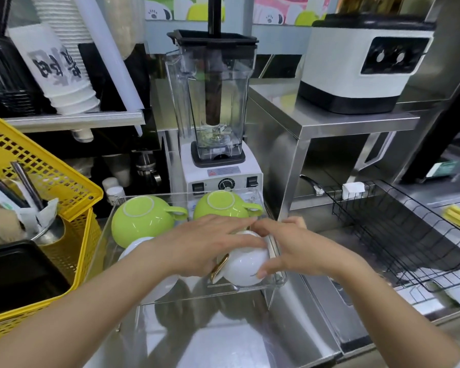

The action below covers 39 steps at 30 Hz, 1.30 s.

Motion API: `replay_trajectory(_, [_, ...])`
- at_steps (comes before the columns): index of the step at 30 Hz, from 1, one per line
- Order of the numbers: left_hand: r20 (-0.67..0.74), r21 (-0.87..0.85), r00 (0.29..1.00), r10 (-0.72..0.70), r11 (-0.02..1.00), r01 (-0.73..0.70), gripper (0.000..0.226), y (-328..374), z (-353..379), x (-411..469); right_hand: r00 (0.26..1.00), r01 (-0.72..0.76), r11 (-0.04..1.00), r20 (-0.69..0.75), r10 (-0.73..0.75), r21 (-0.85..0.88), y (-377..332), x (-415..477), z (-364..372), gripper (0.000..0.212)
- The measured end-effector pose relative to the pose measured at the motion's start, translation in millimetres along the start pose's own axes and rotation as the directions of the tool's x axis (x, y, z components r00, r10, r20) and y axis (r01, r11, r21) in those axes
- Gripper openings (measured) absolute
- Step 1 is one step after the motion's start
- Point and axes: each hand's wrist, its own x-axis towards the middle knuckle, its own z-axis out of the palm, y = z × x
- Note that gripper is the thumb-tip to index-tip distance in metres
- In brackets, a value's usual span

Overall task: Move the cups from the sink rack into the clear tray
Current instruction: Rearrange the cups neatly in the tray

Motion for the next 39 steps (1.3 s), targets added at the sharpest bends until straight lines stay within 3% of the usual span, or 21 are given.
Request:
replay_trajectory(2, [0.021, -0.057, 0.999, -0.024, 0.998, 0.025, 0.075, 0, -3, 1, 0.999, -0.044, 0.997, 0.003, 0.044, 0.069, 2, -3, 1, 0.084])
replay_trajectory(8, [0.004, -0.166, 0.989, -0.15, 0.975, 0.149, 0.073, 8, 2, 2, 0.997, 0.027, 0.997, -0.077, -0.02, 0.078, 6, -9, 1, 0.029])
replay_trajectory(12, [-0.094, -0.099, 0.962, -0.256, 0.964, 0.246, 0.069, 14, 6, -7, 0.986, 0.123, 0.971, -0.132, -0.097, 0.206, -1, -11, 5, 0.017])
replay_trajectory(14, [-0.142, -0.109, 0.945, -0.293, 0.954, 0.279, 0.069, 15, 10, -12, 0.983, 0.155, 0.969, -0.129, -0.131, 0.191, -3, -11, 6, 0.021])
replay_trajectory(19, [-0.178, -0.151, 0.884, -0.431, 0.9, 0.409, 0.072, 17, 13, -19, 0.973, 0.204, 0.978, -0.105, -0.207, -0.045, -10, -11, 16, 0.045])
replay_trajectory(24, [-0.182, -0.185, 0.817, -0.547, 0.835, 0.518, 0.078, 21, 16, -15, 0.973, 0.196, 0.973, -0.103, -0.208, -0.12, -14, -7, 24, 0.034])
replay_trajectory(28, [-0.197, -0.164, 0.811, -0.551, 0.834, 0.527, 0.076, 26, 19, -12, 0.982, 0.152, 0.979, -0.09, -0.165, -0.134, -8, -8, 22, 0.027])
replay_trajectory(31, [-0.173, -0.182, 0.811, -0.56, 0.827, 0.532, 0.078, 30, 20, -12, 0.971, 0.138, 0.967, -0.166, -0.175, -0.212, -2, -9, 23, 0.021])
replay_trajectory(35, [-0.169, -0.222, 0.814, -0.555, 0.826, 0.518, 0.069, 33, 21, -14, 0.958, 0.114, 0.954, -0.223, -0.179, -0.278, 9, -7, 28, 0.032])
replay_trajectory(39, [-0.15, -0.268, 0.831, -0.535, 0.831, 0.487, 0.073, 32, 22, -17, 0.941, 0.063, 0.96, -0.304, -0.148, -0.272, 16, -2, 26, 0.018])
